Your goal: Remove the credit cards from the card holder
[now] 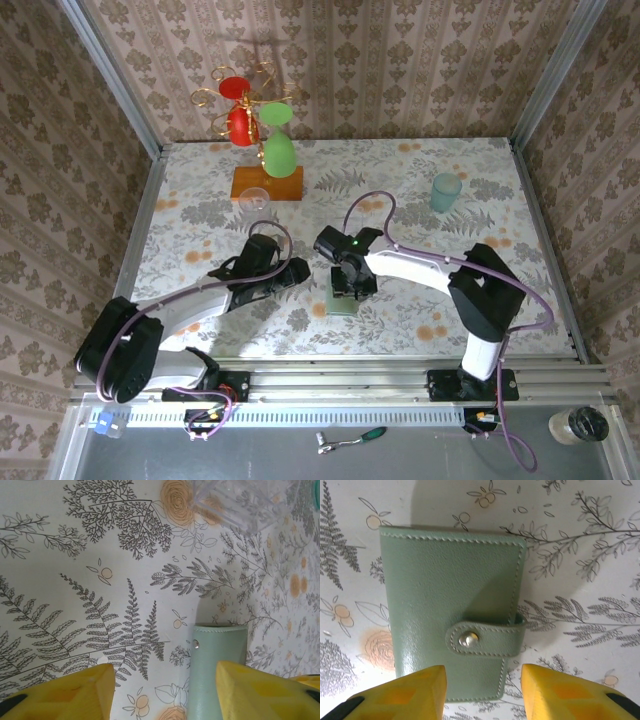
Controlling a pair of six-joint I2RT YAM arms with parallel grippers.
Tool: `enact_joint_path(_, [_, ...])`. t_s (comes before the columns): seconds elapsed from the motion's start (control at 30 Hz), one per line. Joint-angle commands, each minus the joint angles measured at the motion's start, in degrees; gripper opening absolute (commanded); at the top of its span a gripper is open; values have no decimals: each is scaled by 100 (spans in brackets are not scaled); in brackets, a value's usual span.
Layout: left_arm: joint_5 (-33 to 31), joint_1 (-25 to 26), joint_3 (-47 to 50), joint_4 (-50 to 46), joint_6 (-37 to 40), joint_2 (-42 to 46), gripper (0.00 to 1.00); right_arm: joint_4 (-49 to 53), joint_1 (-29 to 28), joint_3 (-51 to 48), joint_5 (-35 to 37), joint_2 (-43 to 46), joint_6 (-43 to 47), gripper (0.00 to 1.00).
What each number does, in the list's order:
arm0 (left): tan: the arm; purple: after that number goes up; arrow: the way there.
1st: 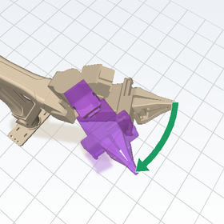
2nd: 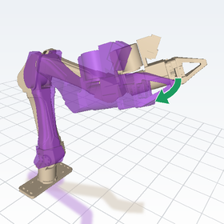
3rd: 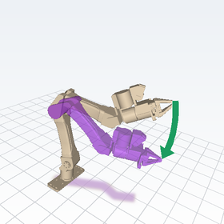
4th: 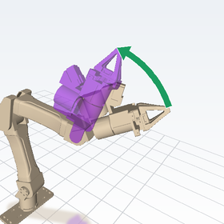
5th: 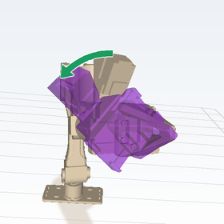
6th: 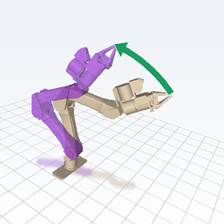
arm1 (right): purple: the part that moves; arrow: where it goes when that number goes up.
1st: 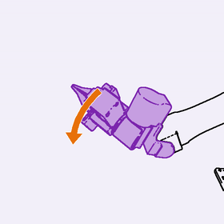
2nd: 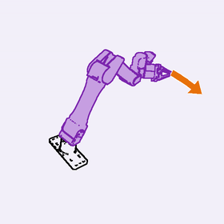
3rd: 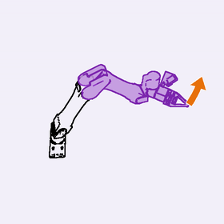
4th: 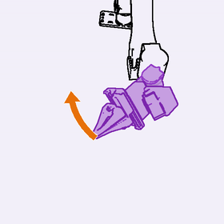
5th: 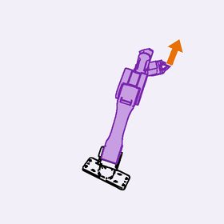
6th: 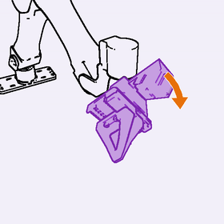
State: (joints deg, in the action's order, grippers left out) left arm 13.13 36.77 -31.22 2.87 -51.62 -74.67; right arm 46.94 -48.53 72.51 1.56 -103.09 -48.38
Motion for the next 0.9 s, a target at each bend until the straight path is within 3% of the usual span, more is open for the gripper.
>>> enact_joint_path(0.0, [128, 31, 71, 501, -260, -79, 55, 158, -27, 307, 248, -210, -162, 42])
enact_joint_path(0.27, [167, -14, 135, 625, -253, -108, 54, 282, -58, 563, 325, -557, -214, 36])
enact_joint_path(0.6, [376, -13, 65, 739, -215, -365, 43, 263, -56, 537, 300, -800, -212, 31])
enact_joint_path(0.87, [615, 190, -107, 863, -408, -596, 21, -18, -2, 306, 93, -779, -216, 21])
